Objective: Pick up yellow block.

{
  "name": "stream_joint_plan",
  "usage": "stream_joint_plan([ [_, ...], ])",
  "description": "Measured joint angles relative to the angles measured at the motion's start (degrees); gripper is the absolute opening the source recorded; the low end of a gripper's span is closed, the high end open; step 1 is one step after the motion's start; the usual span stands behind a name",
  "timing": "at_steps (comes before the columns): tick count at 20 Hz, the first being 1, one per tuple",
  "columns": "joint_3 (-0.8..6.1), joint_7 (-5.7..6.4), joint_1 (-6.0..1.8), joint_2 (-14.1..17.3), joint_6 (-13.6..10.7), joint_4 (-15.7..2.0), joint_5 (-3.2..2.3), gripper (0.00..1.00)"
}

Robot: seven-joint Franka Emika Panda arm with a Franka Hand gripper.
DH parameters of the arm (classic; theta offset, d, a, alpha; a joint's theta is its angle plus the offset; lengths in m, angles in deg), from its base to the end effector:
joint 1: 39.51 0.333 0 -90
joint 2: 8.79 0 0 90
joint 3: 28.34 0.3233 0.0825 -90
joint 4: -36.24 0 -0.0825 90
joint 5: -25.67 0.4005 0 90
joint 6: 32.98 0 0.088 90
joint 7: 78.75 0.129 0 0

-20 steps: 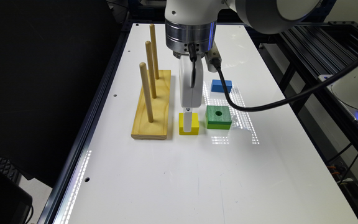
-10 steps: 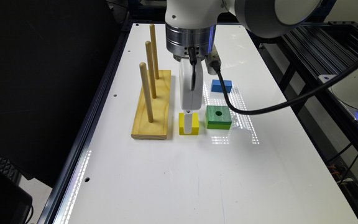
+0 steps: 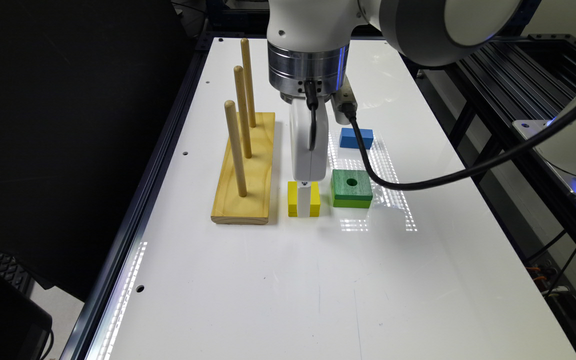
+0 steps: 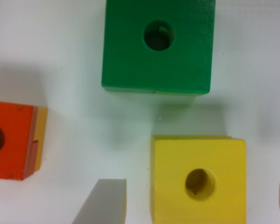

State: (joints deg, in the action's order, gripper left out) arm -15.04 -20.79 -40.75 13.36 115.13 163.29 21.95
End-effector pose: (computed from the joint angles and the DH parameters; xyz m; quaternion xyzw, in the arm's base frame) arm 0.5480 0.1221 0.1748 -0.9280 0.3717 0.0179 0.0197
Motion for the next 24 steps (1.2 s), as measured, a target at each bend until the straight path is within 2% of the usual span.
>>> stream_joint_plan([
  [6,-0.01,0.05,0.00,0.54,0.24,0.17,-0.07,1.00],
  [11,-0.18,0.25,0.00,2.50,2.39,0.18,-0.59,1.00],
  [23,-0.24,0.52,0.00,2.69,2.52,0.19,-1.01,1.00],
  [24,-0.32,0.55,0.01,3.52,3.21,0.21,-1.20,1.00],
])
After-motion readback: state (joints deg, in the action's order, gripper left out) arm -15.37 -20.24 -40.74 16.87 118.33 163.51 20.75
